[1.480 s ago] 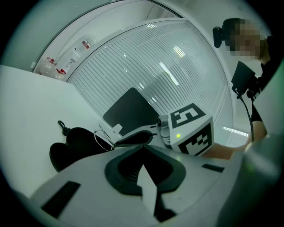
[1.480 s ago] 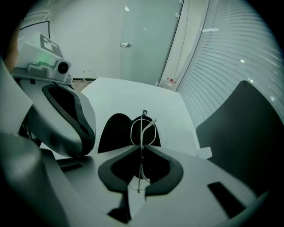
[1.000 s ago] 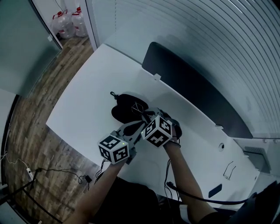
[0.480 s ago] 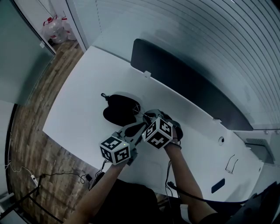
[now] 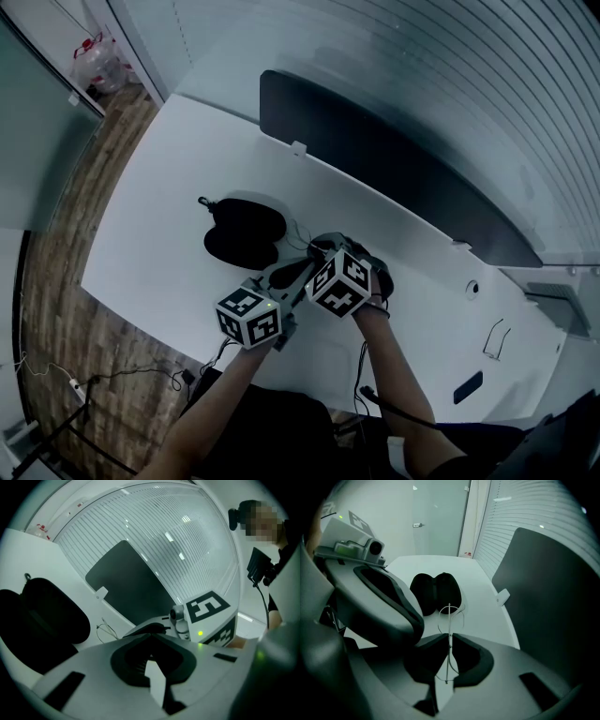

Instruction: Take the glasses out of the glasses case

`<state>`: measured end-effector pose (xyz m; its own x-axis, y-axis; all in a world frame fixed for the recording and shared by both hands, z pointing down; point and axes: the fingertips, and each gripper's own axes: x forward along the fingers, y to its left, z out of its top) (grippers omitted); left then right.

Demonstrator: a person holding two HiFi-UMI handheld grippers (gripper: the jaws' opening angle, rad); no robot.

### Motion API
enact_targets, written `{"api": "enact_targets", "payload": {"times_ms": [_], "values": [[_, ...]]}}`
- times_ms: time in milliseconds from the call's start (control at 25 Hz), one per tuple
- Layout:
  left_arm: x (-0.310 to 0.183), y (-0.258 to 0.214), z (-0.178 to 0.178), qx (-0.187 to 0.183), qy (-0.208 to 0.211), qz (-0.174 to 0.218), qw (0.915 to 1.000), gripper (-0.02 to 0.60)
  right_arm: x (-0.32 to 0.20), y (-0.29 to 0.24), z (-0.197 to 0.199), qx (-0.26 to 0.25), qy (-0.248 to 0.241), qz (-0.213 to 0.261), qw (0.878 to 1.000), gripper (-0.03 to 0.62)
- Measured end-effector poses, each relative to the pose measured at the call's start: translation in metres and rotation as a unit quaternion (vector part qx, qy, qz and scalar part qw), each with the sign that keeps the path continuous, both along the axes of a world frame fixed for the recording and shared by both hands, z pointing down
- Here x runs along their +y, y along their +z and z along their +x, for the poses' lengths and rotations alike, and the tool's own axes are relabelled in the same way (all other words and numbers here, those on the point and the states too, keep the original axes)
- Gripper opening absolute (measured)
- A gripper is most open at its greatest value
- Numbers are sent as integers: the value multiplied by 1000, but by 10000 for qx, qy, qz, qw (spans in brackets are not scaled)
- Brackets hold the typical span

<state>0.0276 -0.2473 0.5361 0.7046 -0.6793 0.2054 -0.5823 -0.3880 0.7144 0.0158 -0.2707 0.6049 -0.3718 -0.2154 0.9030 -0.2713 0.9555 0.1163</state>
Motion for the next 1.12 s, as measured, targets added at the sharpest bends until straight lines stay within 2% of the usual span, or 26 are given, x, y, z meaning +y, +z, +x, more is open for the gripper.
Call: {"api": "enact_targets", "payload": {"times_ms": [360,1120], "values": [[2,18,16,-69,318,-146,9994,11,5,19,18,138,167,-199,9996,38],[3,47,19,-106,420,-488,9979,11,9,47,23,192,256,-465,9984,38]]}}
